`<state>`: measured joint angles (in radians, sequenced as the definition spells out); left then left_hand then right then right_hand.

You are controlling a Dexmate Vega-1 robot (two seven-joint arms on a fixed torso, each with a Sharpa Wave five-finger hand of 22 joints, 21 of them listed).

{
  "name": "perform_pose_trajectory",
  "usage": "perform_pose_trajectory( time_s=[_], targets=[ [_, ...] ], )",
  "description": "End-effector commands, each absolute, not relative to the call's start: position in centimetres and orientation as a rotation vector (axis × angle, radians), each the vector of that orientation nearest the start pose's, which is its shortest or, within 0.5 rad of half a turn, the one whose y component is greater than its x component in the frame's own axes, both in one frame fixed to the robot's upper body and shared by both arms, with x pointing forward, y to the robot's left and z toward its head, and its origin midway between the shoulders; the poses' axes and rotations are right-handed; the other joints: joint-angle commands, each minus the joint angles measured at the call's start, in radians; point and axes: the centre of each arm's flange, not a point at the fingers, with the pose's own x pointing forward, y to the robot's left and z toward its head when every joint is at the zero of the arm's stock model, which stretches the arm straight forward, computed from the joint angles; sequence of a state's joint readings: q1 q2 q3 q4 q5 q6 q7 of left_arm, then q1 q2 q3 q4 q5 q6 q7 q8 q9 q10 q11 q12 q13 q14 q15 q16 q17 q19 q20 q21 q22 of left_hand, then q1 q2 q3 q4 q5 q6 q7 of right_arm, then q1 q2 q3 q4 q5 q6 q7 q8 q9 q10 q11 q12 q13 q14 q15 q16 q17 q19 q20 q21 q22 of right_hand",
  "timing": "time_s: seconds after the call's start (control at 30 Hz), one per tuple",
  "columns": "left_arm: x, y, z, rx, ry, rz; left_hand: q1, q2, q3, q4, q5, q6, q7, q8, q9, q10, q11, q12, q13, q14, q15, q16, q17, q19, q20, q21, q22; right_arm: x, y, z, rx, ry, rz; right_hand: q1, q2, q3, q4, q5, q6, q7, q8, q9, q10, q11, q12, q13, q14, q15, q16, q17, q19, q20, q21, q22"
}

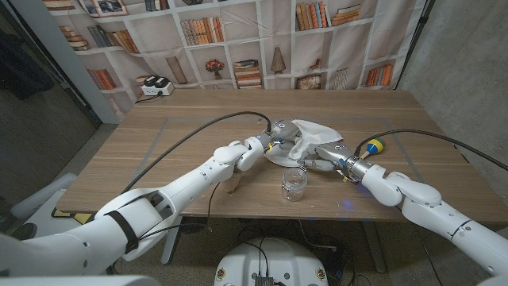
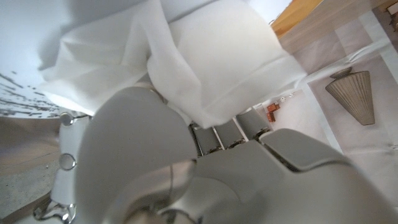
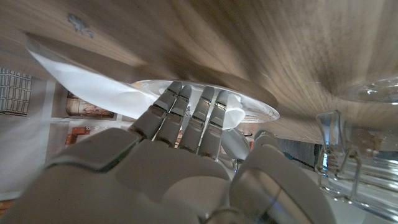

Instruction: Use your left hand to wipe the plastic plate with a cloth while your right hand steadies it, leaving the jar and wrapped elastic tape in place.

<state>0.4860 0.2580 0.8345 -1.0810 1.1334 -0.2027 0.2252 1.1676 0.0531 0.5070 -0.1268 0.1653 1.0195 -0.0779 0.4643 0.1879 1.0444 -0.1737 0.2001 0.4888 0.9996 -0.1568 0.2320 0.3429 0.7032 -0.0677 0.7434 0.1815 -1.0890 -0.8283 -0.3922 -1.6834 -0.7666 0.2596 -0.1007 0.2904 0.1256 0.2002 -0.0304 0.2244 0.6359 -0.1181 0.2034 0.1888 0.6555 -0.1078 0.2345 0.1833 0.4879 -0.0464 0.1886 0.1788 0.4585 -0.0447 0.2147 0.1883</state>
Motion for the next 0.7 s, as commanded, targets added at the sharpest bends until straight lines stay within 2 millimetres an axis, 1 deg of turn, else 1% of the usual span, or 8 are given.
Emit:
perform_pose_trajectory(
  time_s=[0.03,0.2,0.23,0.27,0.3,0.43,0.6,0.7],
  targets=[
    [68.1,3.4,-1.1,1.784,-0.963,-0.094,0.002,-0.004,0.006,-0.002,0.008,0.036,0.024,0.006,0.006,0.007,-0.005,0.006,0.005,-0.005,-0.061,0.004,0.002,-0.004,-0.033,0.006,0.000,57.0,-25.5,-9.8,-1.583,-0.754,0.199,-0.001,0.003,0.008,-0.001,-0.006,0.006,0.000,-0.002,0.004,0.010,-0.004,-0.004,0.003,0.009,-0.102,-0.002,0.003,0.005,-0.075,-0.003,0.002],
    [67.8,4.9,-0.8,1.785,-0.926,-0.051,0.002,-0.004,0.007,-0.002,0.008,0.034,0.027,0.005,0.006,0.006,-0.005,0.006,0.005,-0.006,-0.061,0.005,0.002,-0.004,-0.033,0.006,0.000,57.1,-25.8,-9.6,-1.585,-0.755,0.200,-0.001,0.003,0.009,-0.001,-0.006,0.005,0.002,-0.002,0.004,0.010,-0.004,-0.004,0.003,0.008,-0.102,-0.002,0.003,0.005,-0.075,-0.003,0.002],
    [67.8,4.9,-0.8,1.785,-0.923,-0.051,0.002,-0.004,0.007,-0.002,0.008,0.036,0.026,0.006,0.006,0.007,-0.006,0.006,0.004,-0.006,-0.062,0.005,0.002,-0.004,-0.033,0.007,0.000,57.1,-25.8,-9.6,-1.585,-0.755,0.200,-0.001,0.003,0.009,-0.001,-0.006,0.005,0.002,-0.002,0.004,0.010,-0.004,-0.004,0.003,0.008,-0.102,-0.002,0.003,0.005,-0.075,-0.003,0.002],
    [67.3,5.3,-0.8,1.776,-0.917,-0.036,0.002,-0.004,0.007,-0.002,0.008,0.035,0.027,0.005,0.006,0.006,-0.006,0.006,0.005,-0.007,-0.062,0.004,0.002,-0.004,-0.033,0.007,0.000,57.2,-25.9,-9.4,-1.584,-0.762,0.200,-0.001,0.003,0.009,-0.001,-0.006,0.004,0.002,-0.003,0.004,0.010,-0.004,-0.004,0.003,0.008,-0.102,-0.003,0.003,0.005,-0.076,-0.003,0.002],
    [67.3,5.3,-0.8,1.776,-0.915,-0.036,0.002,-0.004,0.007,-0.002,0.008,0.036,0.027,0.006,0.006,0.006,-0.006,0.006,0.005,-0.007,-0.061,0.004,0.001,-0.005,-0.033,0.007,0.000,57.2,-25.9,-9.4,-1.584,-0.763,0.201,-0.001,0.003,0.009,-0.001,-0.006,0.005,0.002,-0.002,0.004,0.011,-0.004,-0.005,0.003,0.008,-0.102,-0.002,0.003,0.005,-0.075,-0.003,0.002],
    [65.7,5.8,-0.4,1.764,-0.930,0.012,0.002,-0.004,0.008,-0.002,0.008,0.036,0.027,0.005,0.006,0.006,-0.007,0.006,0.004,-0.008,-0.061,0.003,0.001,-0.007,-0.033,0.006,0.000,56.9,-26.1,-8.8,-1.585,-0.792,0.196,-0.001,0.002,0.009,0.000,-0.006,0.004,0.001,-0.003,0.004,0.010,-0.004,-0.005,0.003,0.008,-0.101,-0.002,0.003,0.005,-0.075,-0.003,0.002],
    [64.9,6.3,0.9,1.723,-0.957,0.054,0.001,-0.004,0.008,-0.002,0.008,0.038,0.026,0.005,0.006,0.007,-0.007,0.006,0.004,-0.009,-0.061,0.003,0.000,-0.011,-0.034,0.006,0.000,56.3,-25.6,-8.1,-1.593,-0.812,0.165,-0.002,0.002,0.009,0.000,-0.006,0.005,0.001,-0.003,0.004,0.011,0.000,-0.005,0.003,0.008,-0.102,-0.002,0.003,0.005,-0.075,-0.003,0.002],
    [64.5,6.5,1.8,1.698,-0.977,0.064,0.001,-0.004,0.009,-0.002,0.008,0.037,0.026,0.005,0.006,0.006,-0.004,0.006,0.004,-0.012,-0.060,0.001,-0.001,-0.013,-0.033,0.005,0.000,56.1,-25.5,-7.6,-1.584,-0.810,0.148,-0.002,0.002,0.009,0.000,-0.006,0.005,0.002,-0.003,0.004,0.010,-0.003,-0.006,0.003,0.008,-0.102,-0.003,0.003,0.005,-0.075,-0.004,0.002]
  ],
)
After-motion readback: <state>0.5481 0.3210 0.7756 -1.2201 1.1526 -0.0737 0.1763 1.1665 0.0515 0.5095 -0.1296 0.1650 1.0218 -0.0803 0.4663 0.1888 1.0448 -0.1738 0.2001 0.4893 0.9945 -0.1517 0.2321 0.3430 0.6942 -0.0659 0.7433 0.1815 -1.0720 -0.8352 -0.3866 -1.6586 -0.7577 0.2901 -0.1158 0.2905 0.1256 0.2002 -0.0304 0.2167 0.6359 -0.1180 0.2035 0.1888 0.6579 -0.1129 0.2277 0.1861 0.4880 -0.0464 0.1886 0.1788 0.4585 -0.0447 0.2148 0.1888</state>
